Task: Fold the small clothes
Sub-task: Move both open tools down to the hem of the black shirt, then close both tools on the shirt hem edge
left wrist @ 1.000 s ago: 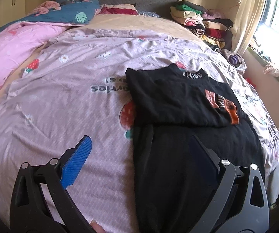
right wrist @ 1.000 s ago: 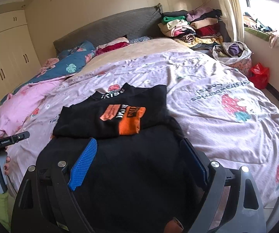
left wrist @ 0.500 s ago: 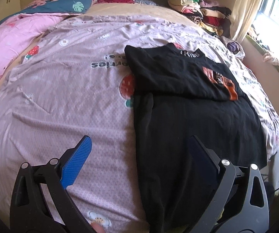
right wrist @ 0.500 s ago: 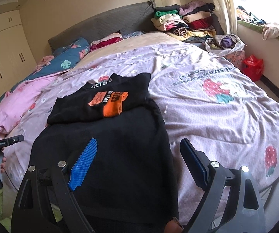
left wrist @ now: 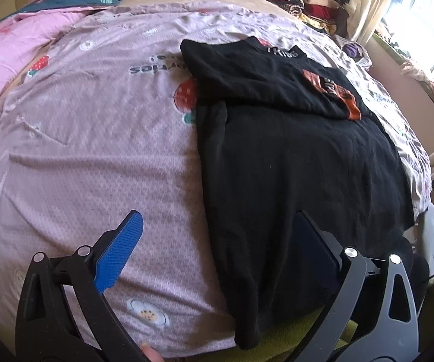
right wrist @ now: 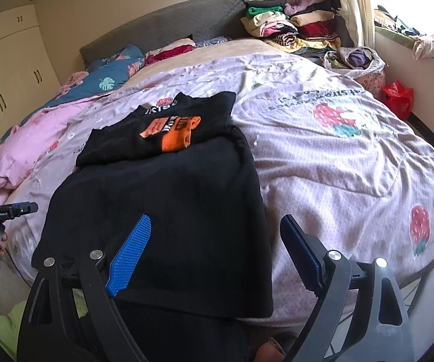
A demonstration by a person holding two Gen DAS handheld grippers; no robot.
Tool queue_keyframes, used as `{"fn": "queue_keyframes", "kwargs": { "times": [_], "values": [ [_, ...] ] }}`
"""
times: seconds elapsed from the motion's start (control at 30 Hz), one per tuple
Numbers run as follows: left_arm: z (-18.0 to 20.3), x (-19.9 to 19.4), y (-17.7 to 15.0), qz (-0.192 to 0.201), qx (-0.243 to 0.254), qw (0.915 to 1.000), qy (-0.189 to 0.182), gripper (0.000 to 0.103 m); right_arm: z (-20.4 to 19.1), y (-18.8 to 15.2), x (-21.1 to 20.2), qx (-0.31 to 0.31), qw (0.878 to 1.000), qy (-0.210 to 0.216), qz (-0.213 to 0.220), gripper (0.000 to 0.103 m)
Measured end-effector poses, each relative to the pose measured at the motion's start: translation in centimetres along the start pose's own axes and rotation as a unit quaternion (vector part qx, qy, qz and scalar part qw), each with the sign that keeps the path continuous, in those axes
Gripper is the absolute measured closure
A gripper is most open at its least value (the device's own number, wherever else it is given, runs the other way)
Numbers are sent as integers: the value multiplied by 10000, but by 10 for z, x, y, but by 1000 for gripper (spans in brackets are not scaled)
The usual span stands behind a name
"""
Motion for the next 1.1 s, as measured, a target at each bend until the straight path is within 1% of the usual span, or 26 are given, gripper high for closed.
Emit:
{"fn": "queue_keyframes", "kwargs": {
  "times": [0.03,0.1,0.13,0.17,0.2,0.3,0.43,0.5,0.6,0.7,0.8,0.83,0.87,0.9,0.97,1.07,1.1],
  "values": [
    [1,0,-2,-9,-6,10000,-31,15,0,-1,0,0,10000,0,-19,16],
    [2,1,-7,-50,-37,9999,-131,25,0,-5,1,-35,10000,7,-74,16],
    [3,3,-11,-109,-49,9997,-195,27,0,-7,1,-51,10000,0,-84,16],
    [5,4,-14,-151,-52,9996,-243,33,0,-9,1,-73,9999,-5,-108,16],
    [6,5,-16,-181,-57,9995,-266,36,-1,-10,2,-88,9999,-5,-129,16],
    [10,9,-26,-278,-90,9989,-375,43,-2,-16,5,-165,9996,-38,-231,16],
    [16,13,-37,-404,-115,9976,-544,43,-1,-25,11,-225,9990,-61,-387,16],
    [20,14,-42,-470,-101,9970,-601,51,1,-29,16,-206,9986,-72,-490,16],
    [25,18,-51,-584,-84,9958,-701,51,6,-35,23,-116,9978,-126,-633,17],
    [28,20,-58,-654,-111,9950,-741,51,18,-39,27,8,9968,-284,-741,19],
    [30,20,-63,-685,-113,9947,-761,51,27,-42,31,106,9959,-370,-823,24],
    [31,20,-65,-691,-117,9945,-773,51,30,-44,32,129,9954,-382,-864,28],
    [31,20,-66,-697,-120,9944,-783,51,31,-46,33,126,9950,-385,-911,34],
    [32,20,-67,-704,-125,9943,-792,51,32,-48,34,113,9945,-396,-962,36],
    [31,20,-69,-709,-144,9941,-808,51,33,-53,37,74,9936,-431,-1046,38],
    [31,21,-72,-744,-233,9932,-861,51,38,-62,42,35,9910,-577,-1210,39],
    [31,21,-74,-749,-251,9931,-866,51,39,-65,44,53,9904,-583,-1254,41]
  ]
}}
Point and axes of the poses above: each gripper's, at about its wrist camera, not at the fingertips, and x roughly the way its jaws point, z to its right, y to its top, the point moved 7 cm from there along x, roughly the way its jaws point, and after that the axes turned 13 degrees about x, right-handed, at the moved point
